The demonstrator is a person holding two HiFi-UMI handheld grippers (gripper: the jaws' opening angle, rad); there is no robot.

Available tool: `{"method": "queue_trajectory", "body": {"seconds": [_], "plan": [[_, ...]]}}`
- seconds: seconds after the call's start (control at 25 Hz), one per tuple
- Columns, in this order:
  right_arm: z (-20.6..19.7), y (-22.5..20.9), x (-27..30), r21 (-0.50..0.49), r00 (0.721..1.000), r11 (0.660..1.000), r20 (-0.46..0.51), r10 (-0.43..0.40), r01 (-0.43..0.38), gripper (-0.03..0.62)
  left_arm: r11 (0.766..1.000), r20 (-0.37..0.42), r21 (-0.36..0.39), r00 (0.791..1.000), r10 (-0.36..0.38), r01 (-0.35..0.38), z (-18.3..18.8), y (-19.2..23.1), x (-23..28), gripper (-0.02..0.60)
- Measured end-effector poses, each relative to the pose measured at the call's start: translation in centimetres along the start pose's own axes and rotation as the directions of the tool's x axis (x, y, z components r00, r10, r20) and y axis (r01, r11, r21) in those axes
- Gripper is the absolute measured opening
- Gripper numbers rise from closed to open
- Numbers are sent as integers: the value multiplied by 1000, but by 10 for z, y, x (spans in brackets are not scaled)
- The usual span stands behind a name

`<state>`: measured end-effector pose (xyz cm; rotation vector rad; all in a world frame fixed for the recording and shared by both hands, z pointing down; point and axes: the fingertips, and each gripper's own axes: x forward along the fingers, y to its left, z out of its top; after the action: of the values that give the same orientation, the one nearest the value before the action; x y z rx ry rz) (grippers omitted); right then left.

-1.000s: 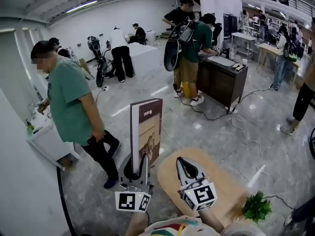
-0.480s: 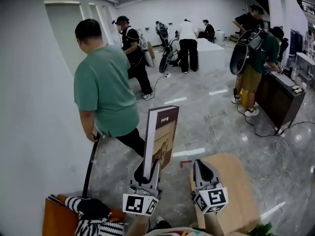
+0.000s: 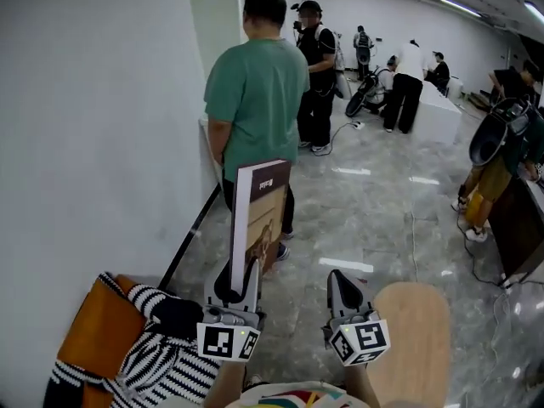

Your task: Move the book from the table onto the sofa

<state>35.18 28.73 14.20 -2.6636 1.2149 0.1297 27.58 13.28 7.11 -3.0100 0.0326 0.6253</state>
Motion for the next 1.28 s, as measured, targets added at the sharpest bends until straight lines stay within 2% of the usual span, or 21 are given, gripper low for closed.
{"method": "queue_trajectory", "body": {"seconds": [0.08,0.12,0.2,0.28,0.36,0.44,0.48,0.52,0.6,0.68,0.76,0.84,0.96,1.0,1.12,1.16,1.2,1.28], "plan": [[-32,83,44,12,993,993,-17,114,-113,12,995,3,59,996,85,-85,4,78,-51,153],[-54,136,68,21,981,981,-31,194,-193,12,984,4,92,989,150,-150,4,127,-87,153],[-97,244,107,49,938,939,-51,342,-340,12,950,8,140,960,281,-280,7,219,-165,153],[-121,328,129,78,903,902,-43,428,-424,12,919,8,163,931,364,-360,16,284,-224,153],[-121,361,136,105,871,868,-29,491,-486,12,888,-2,203,906,423,-414,28,301,-243,153],[-118,368,139,120,812,809,-38,582,-575,12,837,-8,261,866,500,-481,33,295,-242,153],[-121,382,139,123,768,767,-47,638,-630,12,800,-4,285,834,552,-528,35,298,-251,153],[-126,408,136,125,716,717,-55,696,-686,12,756,3,302,794,608,-581,40,307,-270,153],[-136,475,119,122,598,603,-79,797,-788,12,658,23,307,696,718,-688,56,330,-331,153],[-136,532,90,126,476,487,-112,872,-864,12,552,39,300,588,808,-778,77,334,-392,153],[-136,565,72,156,376,392,-125,918,-907,12,455,49,311,492,869,-835,92,327,-432,153],[-148,581,83,195,309,325,-111,945,-925,12,378,63,337,422,905,-862,90,330,-443,153],[-168,594,126,235,242,257,-89,966,-937,12,277,97,382,336,937,-882,80,344,-436,153],[-172,599,134,241,212,227,-84,974,-944,12,237,113,391,302,947,-889,80,346,-437,153],[-174,617,114,262,103,119,-76,992,-958,12,99,156,393,172,973,-914,88,320,-467,153],[-174,623,102,268,71,89,-76,995,-959,12,60,163,391,133,977,-918,92,308,-480,153],[-175,628,92,273,45,65,-77,996,-960,12,28,168,391,102,981,-920,93,300,-490,153],[-179,636,84,276,3,26,-85,996,-961,12,-18,170,396,54,984,-918,92,296,-501,153]]}}
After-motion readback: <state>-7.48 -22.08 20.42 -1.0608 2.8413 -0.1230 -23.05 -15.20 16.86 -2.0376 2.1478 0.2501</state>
